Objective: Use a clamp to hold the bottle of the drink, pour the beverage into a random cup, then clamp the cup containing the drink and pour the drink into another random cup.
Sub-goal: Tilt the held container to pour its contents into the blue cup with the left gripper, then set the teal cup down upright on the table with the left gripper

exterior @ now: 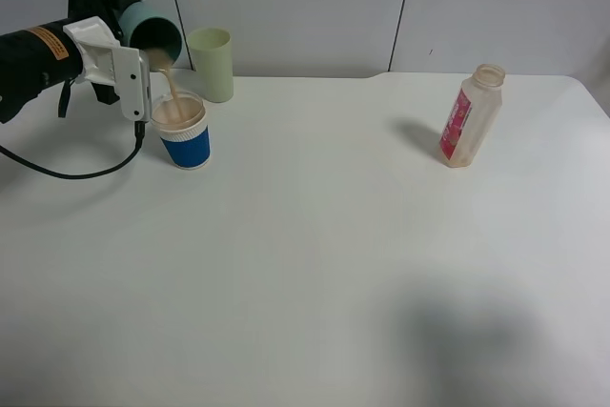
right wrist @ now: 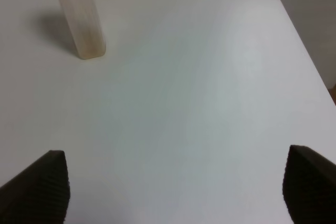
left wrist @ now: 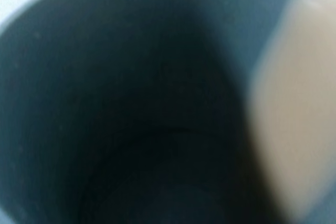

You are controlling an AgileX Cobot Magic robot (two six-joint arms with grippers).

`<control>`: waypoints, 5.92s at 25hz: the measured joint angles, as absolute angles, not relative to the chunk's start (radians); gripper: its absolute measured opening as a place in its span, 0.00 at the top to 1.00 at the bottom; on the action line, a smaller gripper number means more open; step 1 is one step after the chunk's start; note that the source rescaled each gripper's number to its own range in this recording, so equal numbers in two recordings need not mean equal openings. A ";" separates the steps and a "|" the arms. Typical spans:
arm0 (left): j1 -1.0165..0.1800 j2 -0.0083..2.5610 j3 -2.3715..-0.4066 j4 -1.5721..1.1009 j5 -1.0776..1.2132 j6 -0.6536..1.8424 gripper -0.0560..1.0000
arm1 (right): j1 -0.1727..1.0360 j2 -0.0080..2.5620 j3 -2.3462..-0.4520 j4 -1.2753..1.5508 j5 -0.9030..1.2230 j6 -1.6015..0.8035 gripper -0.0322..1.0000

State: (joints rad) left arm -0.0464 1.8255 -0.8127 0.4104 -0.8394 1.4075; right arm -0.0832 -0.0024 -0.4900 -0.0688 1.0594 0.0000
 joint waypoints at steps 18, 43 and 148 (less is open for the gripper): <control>-0.046 1.825 -0.813 0.410 -0.903 1.451 0.95 | -0.083 -0.002 -0.490 -0.069 1.059 0.000 0.32; -0.046 1.825 -0.813 0.410 -0.944 1.454 0.95 | -0.083 -0.002 -0.490 -0.069 1.059 0.000 0.32; 0.337 2.102 -0.591 0.593 -1.197 -0.061 0.95 | -0.083 -0.002 -0.490 -0.070 1.059 0.000 0.32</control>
State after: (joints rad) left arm 0.3368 2.1018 -0.5909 0.5931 -1.1969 -0.0607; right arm -0.0832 -0.0024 -0.4900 -0.0697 1.0594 0.0000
